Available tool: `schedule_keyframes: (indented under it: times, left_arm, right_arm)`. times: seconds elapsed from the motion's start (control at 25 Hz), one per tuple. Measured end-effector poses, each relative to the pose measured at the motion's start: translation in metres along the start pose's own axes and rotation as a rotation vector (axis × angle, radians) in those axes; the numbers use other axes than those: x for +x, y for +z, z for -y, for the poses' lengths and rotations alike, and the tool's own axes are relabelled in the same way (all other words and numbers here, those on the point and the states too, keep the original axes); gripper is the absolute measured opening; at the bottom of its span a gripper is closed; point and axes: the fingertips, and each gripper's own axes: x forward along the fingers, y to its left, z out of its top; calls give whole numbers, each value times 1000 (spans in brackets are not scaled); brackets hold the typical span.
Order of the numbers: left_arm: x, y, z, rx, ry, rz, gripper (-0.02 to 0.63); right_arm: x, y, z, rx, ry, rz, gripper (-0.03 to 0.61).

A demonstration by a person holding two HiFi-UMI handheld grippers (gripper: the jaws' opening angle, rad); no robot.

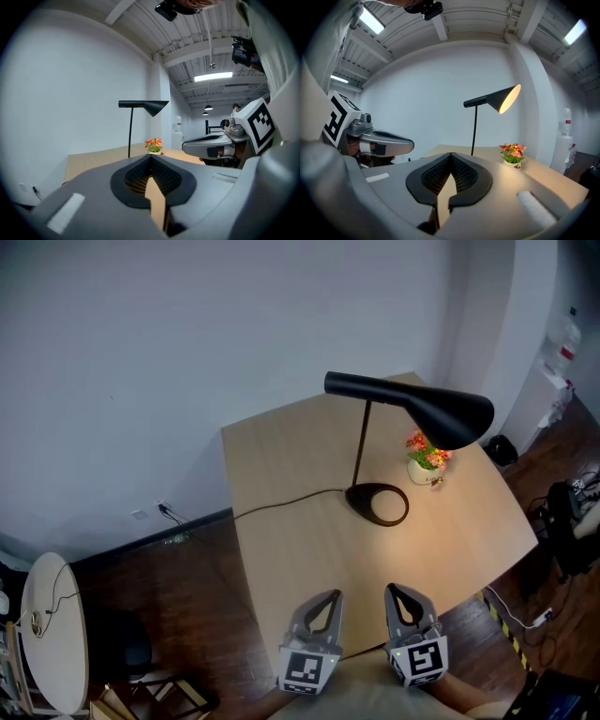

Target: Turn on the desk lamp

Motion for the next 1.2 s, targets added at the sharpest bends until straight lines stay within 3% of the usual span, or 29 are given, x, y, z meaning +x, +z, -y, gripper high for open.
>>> schedule_keyframes:
  times: [0.52,0.76,0.92,1.2]
  left_arm:
    - [-43,1,50,28,-148,51,-2]
    - [-46,5,76,-20,-197,49,-2]
    - [-46,10,97,59,-228,81,-2]
    - [-48,11,159,92,-287,73,-2]
  right_arm:
    - [-64,6,-21,-20,-107,25,-2]
    - [-87,2,-15,-22,-144,28,-2]
    - [-109,-4,-5,-13,-173,26,-2]
    - [-166,-18,25,14,-232,34,0]
